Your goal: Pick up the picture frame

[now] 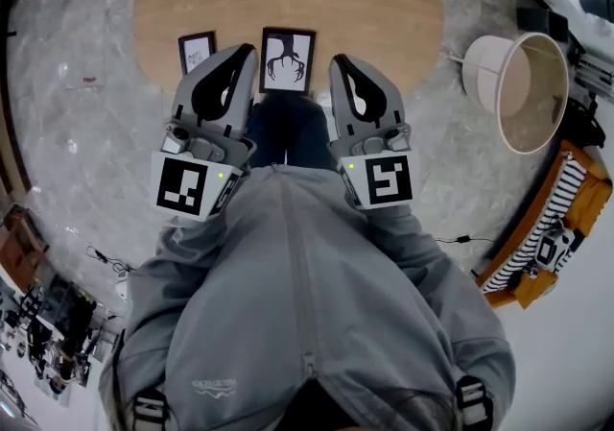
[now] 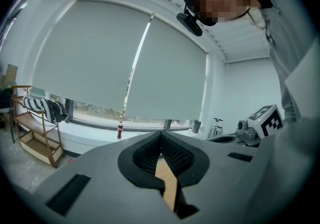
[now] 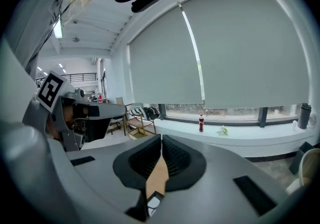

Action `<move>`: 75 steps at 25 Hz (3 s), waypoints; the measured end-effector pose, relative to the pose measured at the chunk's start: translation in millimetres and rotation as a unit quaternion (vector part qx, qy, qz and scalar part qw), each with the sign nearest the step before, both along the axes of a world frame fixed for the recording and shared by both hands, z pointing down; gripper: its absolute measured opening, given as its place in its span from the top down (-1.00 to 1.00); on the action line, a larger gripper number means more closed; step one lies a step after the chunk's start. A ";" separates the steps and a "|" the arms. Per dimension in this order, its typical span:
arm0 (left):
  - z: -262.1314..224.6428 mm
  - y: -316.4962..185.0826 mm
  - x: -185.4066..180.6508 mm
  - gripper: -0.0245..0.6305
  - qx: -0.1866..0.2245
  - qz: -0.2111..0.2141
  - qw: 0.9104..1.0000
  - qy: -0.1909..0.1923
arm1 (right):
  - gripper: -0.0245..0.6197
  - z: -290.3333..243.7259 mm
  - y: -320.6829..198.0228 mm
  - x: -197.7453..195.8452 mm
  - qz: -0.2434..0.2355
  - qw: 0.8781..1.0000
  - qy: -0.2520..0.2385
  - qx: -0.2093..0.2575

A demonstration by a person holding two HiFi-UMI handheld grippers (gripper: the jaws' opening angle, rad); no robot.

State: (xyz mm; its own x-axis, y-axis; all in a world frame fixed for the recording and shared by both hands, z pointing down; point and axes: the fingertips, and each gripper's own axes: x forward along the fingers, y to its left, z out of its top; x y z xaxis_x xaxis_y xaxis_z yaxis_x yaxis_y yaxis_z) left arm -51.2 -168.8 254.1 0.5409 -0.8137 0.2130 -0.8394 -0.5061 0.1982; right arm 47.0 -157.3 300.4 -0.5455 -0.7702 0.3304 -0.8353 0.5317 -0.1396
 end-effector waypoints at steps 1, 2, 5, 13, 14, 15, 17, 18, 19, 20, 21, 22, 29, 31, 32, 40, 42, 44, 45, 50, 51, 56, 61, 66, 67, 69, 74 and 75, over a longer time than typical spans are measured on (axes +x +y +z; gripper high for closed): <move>10.9 -2.2 -1.3 0.87 -0.004 0.006 1.000 -0.001 | 0.82 7.7 -3.7 -4.6 0.002 1.000 -0.002 0.002; 22.3 -4.1 -2.7 0.87 -0.008 0.011 1.000 -0.002 | 0.82 15.6 -7.3 -8.1 0.005 1.000 -0.003 0.002; 56.6 -6.9 -7.0 0.87 -0.024 0.022 0.999 0.002 | 0.82 42.8 -10.0 -13.2 0.011 1.000 0.003 -0.008; 141.6 -11.7 -12.3 0.87 -0.034 0.040 0.999 0.007 | 0.82 115.3 -24.3 -21.8 0.028 0.999 -0.001 -0.017; 150.2 -11.8 -11.4 0.87 -0.035 0.043 0.998 0.009 | 0.82 123.2 -25.0 -22.4 0.029 0.999 0.000 -0.020; 159.9 -11.5 -10.4 0.87 -0.037 0.046 0.998 0.010 | 0.82 131.0 -25.9 -23.0 0.029 0.999 0.002 -0.020; 186.5 -10.4 -8.5 0.87 -0.046 0.051 0.998 0.012 | 0.82 152.7 -27.2 -24.8 0.027 0.999 0.009 -0.018; 202.0 -9.8 -7.7 0.87 -0.052 0.051 0.997 0.014 | 0.82 166.6 -27.2 -26.1 0.024 0.999 0.010 -0.020; 215.2 -9.5 -7.4 0.87 -0.057 0.052 0.997 0.014 | 0.82 178.6 -26.9 -27.9 0.021 0.999 0.010 -0.023; 223.2 -9.4 -7.4 0.87 -0.060 0.053 0.997 0.015 | 0.82 185.9 -26.5 -30.0 0.018 0.999 0.010 -0.025; 226.4 -9.4 -7.8 0.87 -0.061 0.055 0.997 0.015 | 0.82 188.3 -26.2 -32.3 0.016 0.999 0.010 -0.025; 227.6 -9.2 -8.1 0.87 -0.062 0.057 0.996 0.015 | 0.82 188.5 -25.9 -34.3 0.014 1.000 0.012 -0.024; 273.8 -5.2 -7.5 0.87 -0.080 0.071 0.994 0.014 | 0.82 220.8 -24.5 -37.4 0.009 0.999 0.024 -0.024; 288.8 -4.3 -7.5 0.87 -0.087 0.068 0.994 0.012 | 0.82 232.8 -23.9 -35.9 0.006 0.999 0.030 -0.022; 298.7 -5.6 -7.3 0.87 -0.088 0.069 0.994 0.008 | 0.82 242.9 -24.9 -35.3 0.004 0.999 0.034 -0.023; 357.7 -6.8 -9.3 0.87 -0.107 0.053 0.993 0.006 | 0.82 298.1 -13.5 -37.0 -0.007 0.998 0.041 -0.045; 365.1 -9.6 -10.9 0.87 -0.109 0.048 0.993 0.010 | 0.82 305.6 -12.2 -38.7 -0.009 0.998 0.043 -0.050; 373.3 -8.6 -11.6 0.87 -0.117 0.050 0.992 0.007 | 0.82 310.3 -12.1 -39.5 -0.011 0.998 0.044 -0.053; 376.8 -6.7 -11.2 0.87 -0.123 0.052 0.991 0.004 | 0.82 311.3 -12.1 -39.4 -0.012 0.998 0.045 -0.053; 395.9 3.6 -11.7 0.87 -0.142 0.057 0.988 -0.004 | 0.82 322.0 -10.5 -40.2 -0.020 0.997 0.054 -0.055; 400.7 4.8 -12.7 0.87 -0.146 0.056 0.988 -0.003 | 0.82 325.9 -10.3 -40.7 -0.021 0.997 0.056 -0.054; 433.4 11.8 -20.1 0.87 -0.169 0.056 0.984 -0.010 | 0.82 352.3 -7.8 -44.4 -0.028 0.995 0.068 -0.062; 465.9 20.2 -26.7 0.87 -0.190 0.061 0.980 -0.025 | 0.82 382.2 -0.1 -47.1 -0.037 0.993 0.079 -0.077; 485.8 27.7 -29.3 0.87 -0.208 0.062 0.976 -0.030 | 0.82 404.8 7.5 -40.5 -0.033 0.990 0.087 -0.105; 490.0 29.4 -30.0 0.87 -0.213 0.061 0.975 -0.032 | 0.82 408.3 8.5 -39.2 -0.031 0.990 0.087 -0.110; 498.3 33.5 -30.6 0.87 -0.222 0.060 0.973 -0.039 | 0.82 414.7 10.6 -36.5 -0.028 0.989 0.087 -0.120; 513.6 41.6 -35.9 0.87 -0.242 0.049 0.968 -0.052 | 0.82 424.4 15.4 -32.6 -0.025 0.987 0.086 -0.133; 516.0 43.2 -36.7 0.87 -0.247 0.048 0.966 -0.054 | 0.82 425.5 16.4 -32.0 -0.022 0.986 0.082 -0.140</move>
State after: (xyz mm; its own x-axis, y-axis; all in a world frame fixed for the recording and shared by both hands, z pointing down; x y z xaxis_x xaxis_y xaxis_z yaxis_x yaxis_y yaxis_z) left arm -87.9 -125.5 770.1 0.5621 -0.5459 0.6213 -0.8224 -0.4489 0.3496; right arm 15.0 -140.9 725.9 -0.4978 -0.6127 0.6139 -0.8358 0.5280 -0.1507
